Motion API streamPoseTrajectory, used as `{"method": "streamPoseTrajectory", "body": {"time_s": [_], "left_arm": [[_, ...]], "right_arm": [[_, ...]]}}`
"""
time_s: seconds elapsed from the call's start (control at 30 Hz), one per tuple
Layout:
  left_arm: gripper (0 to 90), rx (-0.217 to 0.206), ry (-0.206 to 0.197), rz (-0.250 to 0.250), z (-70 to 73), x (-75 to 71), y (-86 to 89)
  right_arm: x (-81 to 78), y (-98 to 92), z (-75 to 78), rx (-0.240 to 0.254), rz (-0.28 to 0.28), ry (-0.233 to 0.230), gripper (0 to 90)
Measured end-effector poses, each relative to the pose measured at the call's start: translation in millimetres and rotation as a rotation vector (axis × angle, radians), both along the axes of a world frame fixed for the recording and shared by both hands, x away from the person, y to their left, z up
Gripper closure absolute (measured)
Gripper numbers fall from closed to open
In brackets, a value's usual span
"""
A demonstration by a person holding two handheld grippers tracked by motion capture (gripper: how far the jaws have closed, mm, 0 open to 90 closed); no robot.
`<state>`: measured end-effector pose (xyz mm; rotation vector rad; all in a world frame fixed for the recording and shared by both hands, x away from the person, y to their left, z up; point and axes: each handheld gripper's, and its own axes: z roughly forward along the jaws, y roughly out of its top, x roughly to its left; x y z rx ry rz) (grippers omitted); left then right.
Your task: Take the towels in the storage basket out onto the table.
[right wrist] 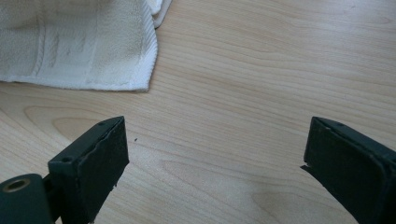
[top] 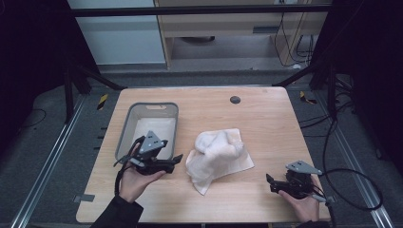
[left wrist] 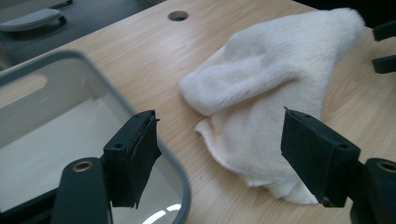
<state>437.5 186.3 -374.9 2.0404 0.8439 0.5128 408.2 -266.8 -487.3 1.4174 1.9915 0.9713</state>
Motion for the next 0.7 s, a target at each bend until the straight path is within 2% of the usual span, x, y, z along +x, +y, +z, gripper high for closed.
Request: {"method": "streamPoseTrajectory", "body": {"time_s": [0.17,0.37,0.5,0.6,0.7], "left_arm": [[27.2,-0.033,-0.010,0.073,-12.6,-14.5,25.5],[27.7,-0.048,0.015,0.139,-34.0,-26.3,48.3],[27.8,-0.048,0.031,0.164,-46.8,-30.6,56.4],[27.9,-0.029,0.046,0.183,-55.1,-31.9,60.9],[27.9,-0.028,0.050,0.194,-60.6,-33.8,63.5]], "right_arm": [[-0.1,-0.2,0.2,0.000,-0.002,0.001,6.4],[-0.2,-0.4,0.1,-0.003,-0.004,0.003,6.4],[-0.5,-0.5,-0.2,-0.011,-0.005,0.004,6.3],[-1.0,-0.7,0.0,-0.010,-0.005,0.005,6.3],[-2.0,-1.4,0.0,0.002,-0.008,0.004,6.6]]}}
